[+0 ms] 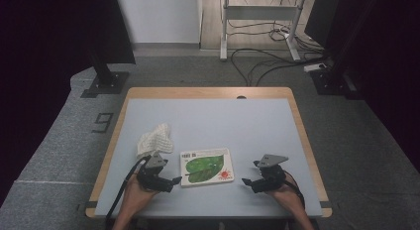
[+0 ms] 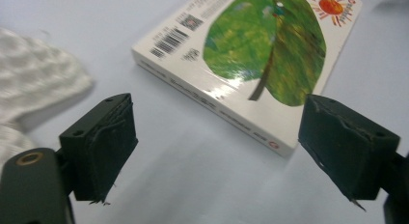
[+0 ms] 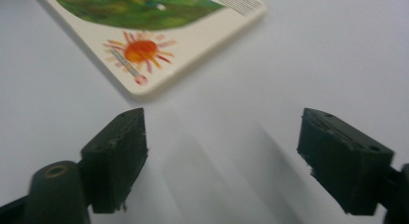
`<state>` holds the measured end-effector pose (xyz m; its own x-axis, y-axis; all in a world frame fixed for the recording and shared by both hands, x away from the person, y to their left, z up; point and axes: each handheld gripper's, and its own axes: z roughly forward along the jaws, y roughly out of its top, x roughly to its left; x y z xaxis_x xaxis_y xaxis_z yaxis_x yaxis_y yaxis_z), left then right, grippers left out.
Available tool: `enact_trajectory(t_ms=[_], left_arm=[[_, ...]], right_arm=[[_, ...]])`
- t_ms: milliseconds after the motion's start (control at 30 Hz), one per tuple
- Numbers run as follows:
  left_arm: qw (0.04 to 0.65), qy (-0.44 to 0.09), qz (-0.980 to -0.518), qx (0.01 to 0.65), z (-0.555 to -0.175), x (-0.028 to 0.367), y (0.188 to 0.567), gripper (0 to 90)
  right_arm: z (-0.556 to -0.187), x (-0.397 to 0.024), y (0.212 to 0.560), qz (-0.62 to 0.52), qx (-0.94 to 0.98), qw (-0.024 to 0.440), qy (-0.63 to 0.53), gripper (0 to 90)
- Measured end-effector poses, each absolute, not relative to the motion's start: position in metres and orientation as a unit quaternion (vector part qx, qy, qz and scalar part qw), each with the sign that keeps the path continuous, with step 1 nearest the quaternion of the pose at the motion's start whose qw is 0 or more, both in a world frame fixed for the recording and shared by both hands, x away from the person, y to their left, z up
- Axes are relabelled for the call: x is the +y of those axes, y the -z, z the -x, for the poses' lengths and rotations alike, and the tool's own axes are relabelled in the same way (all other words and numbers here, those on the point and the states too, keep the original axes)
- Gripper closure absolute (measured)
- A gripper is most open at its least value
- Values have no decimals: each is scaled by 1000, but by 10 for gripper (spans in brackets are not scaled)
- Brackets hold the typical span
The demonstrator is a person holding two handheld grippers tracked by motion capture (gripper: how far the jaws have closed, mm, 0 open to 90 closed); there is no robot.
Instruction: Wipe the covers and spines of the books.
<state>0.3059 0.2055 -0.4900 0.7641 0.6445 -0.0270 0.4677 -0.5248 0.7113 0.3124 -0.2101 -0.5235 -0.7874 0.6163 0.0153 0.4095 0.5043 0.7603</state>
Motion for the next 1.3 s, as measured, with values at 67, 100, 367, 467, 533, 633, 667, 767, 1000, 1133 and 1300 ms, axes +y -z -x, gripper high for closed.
enact_trajectory(t_ms=[67, 100, 367, 467, 533, 633, 667, 767, 1000, 1133, 1300], left_arm=[[358, -121, -868, 323, -310, 207, 485, 97], [359, -122, -867, 323, -311, 208, 482, 85], [352, -133, -862, 340, -330, 220, 460, 58], [346, -134, -861, 348, -338, 225, 453, 56], [343, -135, -859, 354, -344, 229, 450, 54], [337, -143, -856, 364, -353, 236, 445, 62], [335, -146, -855, 367, -356, 238, 443, 67], [327, -152, -853, 378, -368, 245, 440, 100], [332, -140, -839, 406, -396, 263, 441, 155], [334, -136, -832, 421, -408, 272, 448, 178], [326, -139, -829, 433, -421, 276, 460, 214]], right_arm=[[-312, -217, 524, -307, 856, 130, -395, 128], [-312, -220, 524, -312, 855, 133, -393, 122], [-314, -234, 534, -337, 856, 142, -365, 7], [-315, -235, 536, -341, 855, 140, -365, 3], [-315, -235, 536, -343, 855, 140, -364, 2], [-315, -235, 536, -342, 854, 139, -366, 2], [-315, -235, 536, -342, 855, 140, -365, 3], [-315, -235, 536, -342, 854, 140, -366, 2], [-314, -235, 536, -341, 854, 142, -366, 4], [-314, -235, 536, -341, 854, 143, -366, 5], [-314, -235, 537, -340, 854, 144, -366, 5]])
